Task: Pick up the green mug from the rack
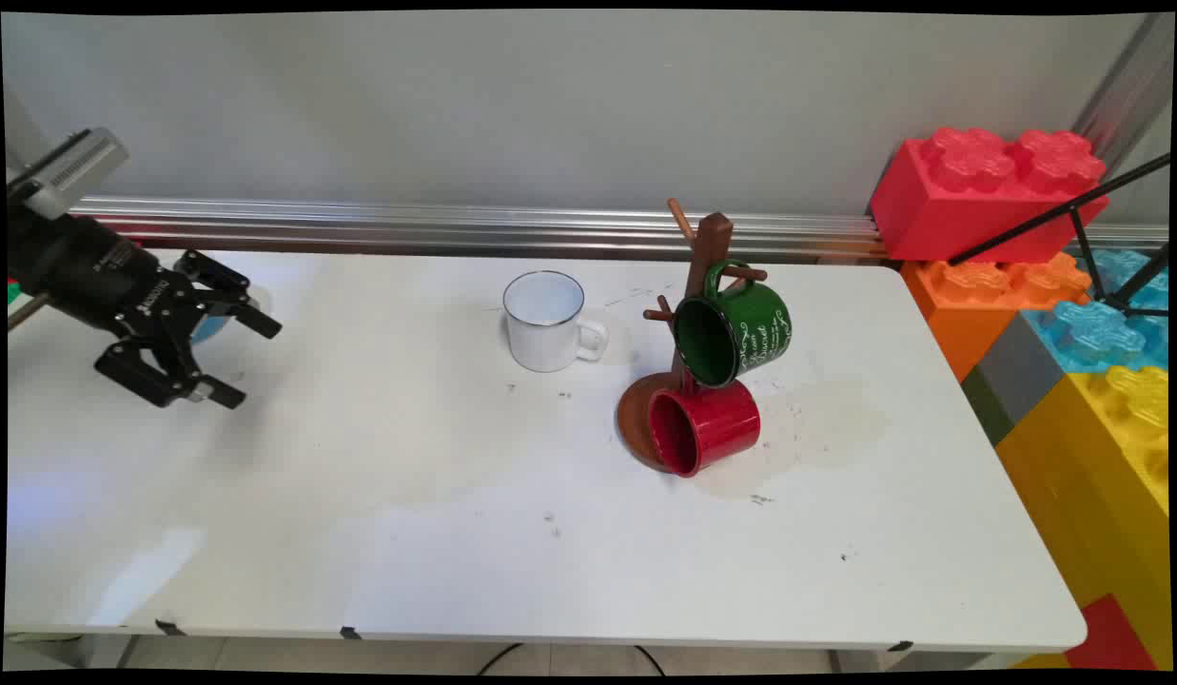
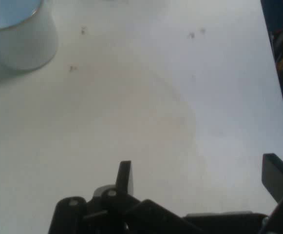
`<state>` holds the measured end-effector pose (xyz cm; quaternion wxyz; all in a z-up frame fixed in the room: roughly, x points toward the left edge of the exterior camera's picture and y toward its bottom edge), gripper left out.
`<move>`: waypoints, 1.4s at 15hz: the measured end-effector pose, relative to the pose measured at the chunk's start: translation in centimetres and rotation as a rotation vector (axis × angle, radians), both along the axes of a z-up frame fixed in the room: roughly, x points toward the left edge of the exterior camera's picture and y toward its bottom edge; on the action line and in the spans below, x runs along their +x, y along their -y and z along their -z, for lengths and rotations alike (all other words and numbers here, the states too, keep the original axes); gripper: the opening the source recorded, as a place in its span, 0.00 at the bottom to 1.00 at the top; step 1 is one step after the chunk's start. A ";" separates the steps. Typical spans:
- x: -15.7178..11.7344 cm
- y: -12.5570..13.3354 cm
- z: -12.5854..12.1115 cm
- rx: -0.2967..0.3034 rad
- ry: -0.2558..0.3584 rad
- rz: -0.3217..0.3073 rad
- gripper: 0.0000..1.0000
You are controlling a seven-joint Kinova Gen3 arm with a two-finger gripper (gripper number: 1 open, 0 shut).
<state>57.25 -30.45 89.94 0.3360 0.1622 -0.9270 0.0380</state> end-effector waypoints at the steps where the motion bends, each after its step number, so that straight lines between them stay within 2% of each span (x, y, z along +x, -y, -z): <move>1: -0.7 -0.2 -0.1 -0.003 -0.013 -0.014 1.00; 6: -4.9 -1.5 -0.5 -0.007 -0.064 -0.081 1.00; 10: -8.0 -2.4 -0.2 -0.007 -0.077 -0.138 1.00; 15: -13.6 -3.2 0.8 -0.003 -0.095 -0.238 1.00; 21: -19.5 -3.9 2.7 0.037 -0.128 -0.328 1.00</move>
